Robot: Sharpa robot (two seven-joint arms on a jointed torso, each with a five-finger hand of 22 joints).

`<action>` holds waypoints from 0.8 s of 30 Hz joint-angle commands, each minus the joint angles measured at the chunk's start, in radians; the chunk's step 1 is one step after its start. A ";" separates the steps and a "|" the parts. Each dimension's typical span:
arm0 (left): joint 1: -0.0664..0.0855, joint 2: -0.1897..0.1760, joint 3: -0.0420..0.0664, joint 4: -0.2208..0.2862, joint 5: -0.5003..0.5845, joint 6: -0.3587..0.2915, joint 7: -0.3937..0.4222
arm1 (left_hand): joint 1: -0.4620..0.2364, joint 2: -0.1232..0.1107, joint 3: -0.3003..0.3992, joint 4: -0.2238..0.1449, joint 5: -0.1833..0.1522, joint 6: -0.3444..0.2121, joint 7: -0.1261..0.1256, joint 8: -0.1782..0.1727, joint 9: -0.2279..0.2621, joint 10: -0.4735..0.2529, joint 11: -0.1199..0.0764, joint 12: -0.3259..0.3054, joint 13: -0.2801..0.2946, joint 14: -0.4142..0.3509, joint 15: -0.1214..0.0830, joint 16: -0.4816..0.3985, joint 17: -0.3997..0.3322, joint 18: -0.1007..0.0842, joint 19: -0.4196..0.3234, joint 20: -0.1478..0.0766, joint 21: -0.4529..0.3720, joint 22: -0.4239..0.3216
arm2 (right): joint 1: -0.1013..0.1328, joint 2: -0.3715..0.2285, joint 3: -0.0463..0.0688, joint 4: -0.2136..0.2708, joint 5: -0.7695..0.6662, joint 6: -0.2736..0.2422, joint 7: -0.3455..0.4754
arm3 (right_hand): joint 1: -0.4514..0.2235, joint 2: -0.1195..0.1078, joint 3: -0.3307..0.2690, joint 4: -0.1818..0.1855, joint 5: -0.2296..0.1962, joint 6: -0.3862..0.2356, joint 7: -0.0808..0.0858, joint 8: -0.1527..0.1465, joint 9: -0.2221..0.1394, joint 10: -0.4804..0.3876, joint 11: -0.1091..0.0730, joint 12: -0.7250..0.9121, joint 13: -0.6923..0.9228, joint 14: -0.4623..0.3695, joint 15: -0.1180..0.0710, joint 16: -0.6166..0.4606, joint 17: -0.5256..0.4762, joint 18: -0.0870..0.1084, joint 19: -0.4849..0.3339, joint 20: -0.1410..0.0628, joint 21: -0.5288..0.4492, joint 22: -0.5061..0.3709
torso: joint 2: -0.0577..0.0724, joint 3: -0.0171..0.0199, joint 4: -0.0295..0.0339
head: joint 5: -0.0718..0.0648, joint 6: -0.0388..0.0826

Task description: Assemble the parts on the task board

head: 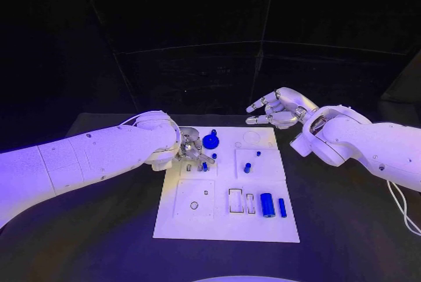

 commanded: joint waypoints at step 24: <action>0.002 0.025 -0.008 -0.016 -0.008 0.044 -0.006 | 0.052 0.016 0.007 -0.026 -0.002 -0.018 -0.004 0.027 0.023 0.008 -0.006 0.012 0.007 0.104 -0.008 0.003 0.263 -0.013 0.002 -0.006 0.015 0.017 | 0.002 0.011 0.001 -0.006 -0.012 0.018 -0.008 | 0.009 0.007 -0.007 0.001 0.008 -0.006 0.002 0.005 -0.001 -0.003 -0.005 0.001 -0.003 0.066 0.002 -0.006 0.096 0.017 -0.008 -0.003 -0.010 -0.006 | 0.000 0.0006 0.0009 | -0.006 -0.009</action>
